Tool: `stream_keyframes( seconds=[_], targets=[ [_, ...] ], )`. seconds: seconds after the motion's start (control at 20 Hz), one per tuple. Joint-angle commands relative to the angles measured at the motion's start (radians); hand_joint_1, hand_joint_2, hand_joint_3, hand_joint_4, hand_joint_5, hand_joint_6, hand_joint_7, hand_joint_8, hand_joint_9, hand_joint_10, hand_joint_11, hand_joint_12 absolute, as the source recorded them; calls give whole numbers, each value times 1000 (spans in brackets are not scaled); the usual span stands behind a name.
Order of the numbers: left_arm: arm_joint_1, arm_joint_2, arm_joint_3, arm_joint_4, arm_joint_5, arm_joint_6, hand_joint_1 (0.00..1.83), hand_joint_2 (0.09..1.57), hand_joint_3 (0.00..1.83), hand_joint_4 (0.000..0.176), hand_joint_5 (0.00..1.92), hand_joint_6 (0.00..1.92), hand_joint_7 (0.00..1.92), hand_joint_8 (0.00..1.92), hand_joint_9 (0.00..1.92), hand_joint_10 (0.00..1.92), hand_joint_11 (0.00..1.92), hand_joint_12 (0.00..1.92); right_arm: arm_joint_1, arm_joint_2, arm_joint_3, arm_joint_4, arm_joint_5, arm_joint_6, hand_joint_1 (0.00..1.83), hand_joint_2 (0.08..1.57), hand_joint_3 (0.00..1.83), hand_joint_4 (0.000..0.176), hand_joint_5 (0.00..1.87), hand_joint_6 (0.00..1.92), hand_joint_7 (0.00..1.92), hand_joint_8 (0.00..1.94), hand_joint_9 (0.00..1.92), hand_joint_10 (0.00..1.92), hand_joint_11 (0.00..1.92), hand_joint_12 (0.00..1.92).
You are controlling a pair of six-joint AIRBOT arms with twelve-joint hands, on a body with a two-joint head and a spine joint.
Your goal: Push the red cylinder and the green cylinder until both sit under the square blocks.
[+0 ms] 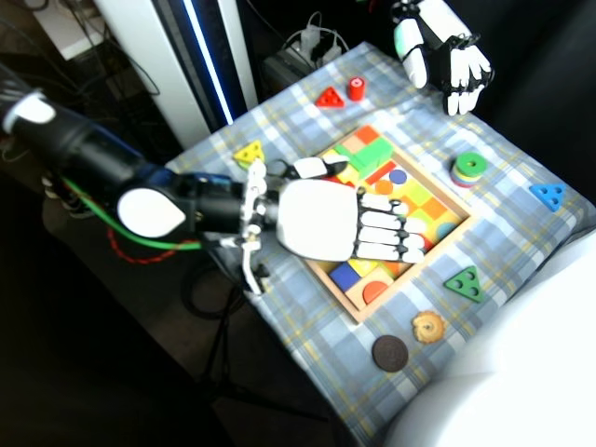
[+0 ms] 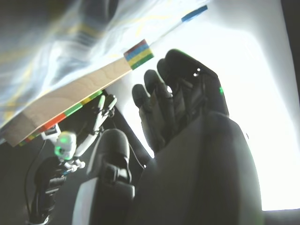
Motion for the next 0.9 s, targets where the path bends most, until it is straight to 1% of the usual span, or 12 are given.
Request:
stream_keyframes(
  seconds=[0.0,0.05,0.1,0.2,0.3,0.4,0.45,0.55,0.65,0.7,0.8,0.85],
  targets=[
    [-6,-4,6,40,-104,-7,351,1529,2,0,627,2,532,2,213,588,0,1284,1,16,-10,18,47,5,0,974,0,90,393,9,0,0,0,0,0,0],
    [-6,-4,6,40,-103,-7,348,1527,1,0,612,3,509,4,207,560,0,1182,-2,43,-34,6,39,5,0,970,0,69,391,7,0,0,0,0,0,0],
    [-6,-4,6,40,-101,-7,324,1528,2,0,601,1,497,1,209,536,0,1154,-4,64,-51,-3,33,5,0,970,0,70,394,8,0,0,0,0,0,0],
    [-6,-4,6,38,-102,-7,330,1517,0,0,591,0,499,0,228,512,0,1186,-8,125,-101,-46,9,5,0,1007,7,86,388,4,2,1,0,0,0,0],
    [-5,-4,6,35,-102,-7,311,1532,3,0,553,1,493,1,264,426,0,1168,-8,162,-133,-68,-6,5,0,967,0,125,355,0,5,1,0,0,0,0],
    [-5,-3,6,35,-102,-7,304,1536,2,0,548,0,498,0,302,331,0,1059,-12,194,-160,-67,-8,5,0,945,0,121,373,10,13,5,0,0,0,0],
    [-5,-3,6,35,-102,-7,332,1526,0,0,538,1,494,0,314,301,0,1066,-13,200,-166,-64,-8,5,0,941,0,132,372,9,3,0,0,0,0,0],
    [-4,-3,5,35,-102,-7,290,1528,0,0,524,3,488,1,315,288,0,1087,-21,210,-179,-61,-8,6,0,943,0,135,368,6,0,0,0,0,0,0],
    [-4,-3,5,35,-102,-7,314,1524,0,0,538,6,512,5,335,276,0,1150,-30,223,-193,-58,-8,6,0,967,0,119,379,9,2,1,0,0,0,0],
    [-4,-3,5,35,-102,-7,301,1516,0,0,551,6,515,3,342,263,0,1163,-37,234,-201,-58,-8,6,0,968,0,140,379,8,10,4,0,0,0,0],
    [-4,-3,4,34,-101,-7,326,1517,0,0,551,4,513,1,338,254,0,1135,-49,251,-213,-57,-9,6,0,959,0,140,403,15,40,14,0,0,0,0],
    [-4,-3,4,34,-101,-7,331,1516,0,0,554,4,512,1,335,250,0,1130,-54,259,-217,-53,-11,6,0,950,0,149,407,14,45,13,0,0,0,0]
  ],
)
